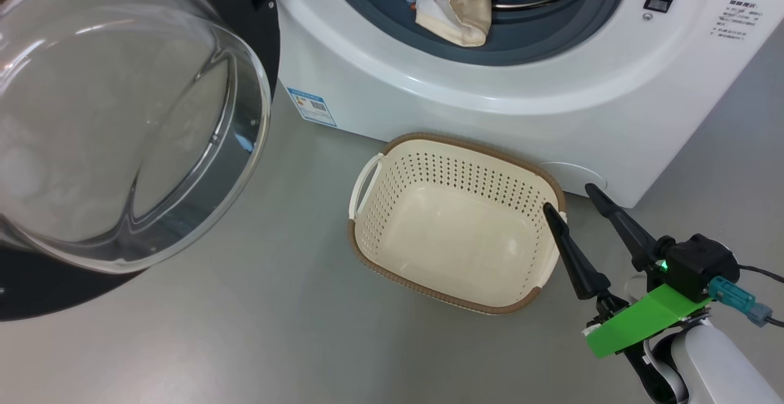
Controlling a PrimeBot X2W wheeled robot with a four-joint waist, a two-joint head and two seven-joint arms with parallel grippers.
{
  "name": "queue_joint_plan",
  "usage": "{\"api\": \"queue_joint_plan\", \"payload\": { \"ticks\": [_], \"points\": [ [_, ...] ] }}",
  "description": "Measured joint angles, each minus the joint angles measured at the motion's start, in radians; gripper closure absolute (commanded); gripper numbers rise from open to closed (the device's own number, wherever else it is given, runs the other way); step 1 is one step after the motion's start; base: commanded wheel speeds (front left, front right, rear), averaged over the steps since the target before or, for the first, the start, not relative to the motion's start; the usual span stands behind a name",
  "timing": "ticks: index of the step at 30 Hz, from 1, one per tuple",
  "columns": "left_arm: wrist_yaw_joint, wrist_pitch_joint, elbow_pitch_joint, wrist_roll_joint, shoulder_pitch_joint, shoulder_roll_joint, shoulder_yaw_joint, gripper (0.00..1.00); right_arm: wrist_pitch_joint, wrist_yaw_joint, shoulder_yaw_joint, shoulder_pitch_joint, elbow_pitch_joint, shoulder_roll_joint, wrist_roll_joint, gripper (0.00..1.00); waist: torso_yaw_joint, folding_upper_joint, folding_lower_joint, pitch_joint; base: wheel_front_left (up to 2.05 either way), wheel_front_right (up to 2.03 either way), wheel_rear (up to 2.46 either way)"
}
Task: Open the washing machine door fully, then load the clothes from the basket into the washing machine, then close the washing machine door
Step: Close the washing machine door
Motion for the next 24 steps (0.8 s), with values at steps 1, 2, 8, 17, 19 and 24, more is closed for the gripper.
{"api": "queue_joint_plan", "payload": {
  "ticks": [1,2,8,17,19,24],
  "points": [
    [0.0,0.004,-0.004,-0.001,0.0,-0.002,-0.001,1.0,0.0,0.0,-0.003,0.003,-0.001,0.002,0.0,0.0,0.0,0.0,0.0,-0.003,0.0,0.0,0.0],
    [0.0,0.007,-0.009,-0.001,0.0,-0.004,-0.002,1.0,0.0,0.0,-0.006,0.007,-0.001,0.004,0.0,0.0,0.0,0.0001,0.0,-0.006,0.0,0.0,0.0],
    [-0.001,0.035,-0.078,-0.035,0.004,-0.016,-0.006,1.0,0.0,0.0,-0.017,0.012,-0.001,0.012,0.0,0.0,-0.001,0.0001,0.0,-0.025,0.0,0.0,0.0],
    [-0.002,0.076,-0.182,-0.045,0.074,-0.017,-0.01,1.0,0.0,0.0,-0.031,0.033,-0.001,0.026,0.0,0.0,0.001,0.0,0.0,-0.055,0.0,0.0,0.0],
    [-0.002,0.078,-0.205,-0.047,0.095,-0.018,-0.011,1.0,0.0,0.0,-0.034,0.034,-0.002,0.026,0.0,0.0,0.002,0.0,0.0,-0.06,0.0,0.0,0.0],
    [-0.002,0.101,-0.272,-0.053,0.137,-0.021,-0.016,1.0,0.0,0.0,-0.041,0.035,-0.005,0.029,0.0,0.0,0.002,0.0,0.0,-0.07,0.0,0.0,0.0]
  ]
}}
